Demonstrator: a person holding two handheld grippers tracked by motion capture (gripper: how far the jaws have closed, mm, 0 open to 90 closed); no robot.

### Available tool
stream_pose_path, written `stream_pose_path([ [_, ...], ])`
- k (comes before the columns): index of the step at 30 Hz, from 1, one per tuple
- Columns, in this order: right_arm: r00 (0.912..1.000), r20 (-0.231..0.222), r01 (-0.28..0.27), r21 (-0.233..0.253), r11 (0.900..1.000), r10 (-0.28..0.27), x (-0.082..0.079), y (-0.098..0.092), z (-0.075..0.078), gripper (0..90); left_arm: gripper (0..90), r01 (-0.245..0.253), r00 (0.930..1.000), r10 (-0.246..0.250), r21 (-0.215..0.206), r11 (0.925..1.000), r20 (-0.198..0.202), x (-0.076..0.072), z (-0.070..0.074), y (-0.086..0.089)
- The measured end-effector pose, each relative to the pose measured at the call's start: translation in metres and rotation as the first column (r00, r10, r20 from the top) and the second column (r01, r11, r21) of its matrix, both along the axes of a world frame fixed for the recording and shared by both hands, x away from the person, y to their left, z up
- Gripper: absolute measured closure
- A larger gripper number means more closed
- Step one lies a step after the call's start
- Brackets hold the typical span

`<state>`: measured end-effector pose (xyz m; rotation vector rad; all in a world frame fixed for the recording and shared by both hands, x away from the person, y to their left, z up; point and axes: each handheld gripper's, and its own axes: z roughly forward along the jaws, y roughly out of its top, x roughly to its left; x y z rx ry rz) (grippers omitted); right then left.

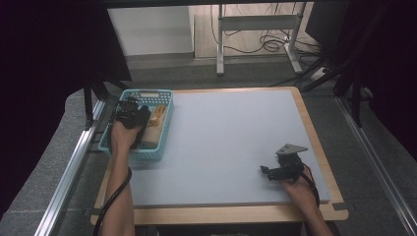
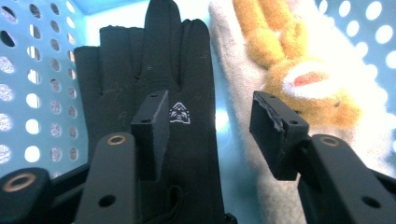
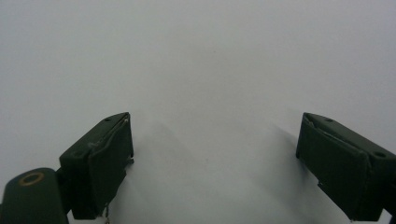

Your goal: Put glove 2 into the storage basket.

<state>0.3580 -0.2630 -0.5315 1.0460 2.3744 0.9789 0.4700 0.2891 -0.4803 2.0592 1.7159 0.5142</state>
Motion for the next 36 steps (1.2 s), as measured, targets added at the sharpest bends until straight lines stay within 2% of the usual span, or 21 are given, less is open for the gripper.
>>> stream_pose_path([
  [13, 1.0000, 0.000, 0.000, 0.000, 1.000, 0.000, 0.000, 0.000, 0.000, 10.6, 31.8, 0.000, 0.9994, 0.002, -0.052, 0.9987, 0.036, -0.013, 0.007, 0.015],
  [19, 1.0000, 0.000, 0.000, 0.000, 1.000, 0.000, 0.000, 0.000, 0.000, 10.6, 27.8, 0.008, 0.9986, -0.004, -0.066, 0.9978, 0.053, -0.018, 0.010, 0.016],
  [23, 1.0000, 0.000, 0.000, 0.000, 1.000, 0.000, 0.000, 0.000, 0.000, 10.6, 25.3, 0.015, 0.9975, -0.009, -0.089, 0.9959, 0.070, -0.021, 0.012, 0.017],
  [36, 1.0000, 0.000, 0.000, 0.000, 1.000, 0.000, 0.000, 0.000, 0.000, 10.6, 18.4, 0.083, 0.9899, -0.068, -0.114, 0.9900, 0.124, -0.036, 0.020, 0.010],
])
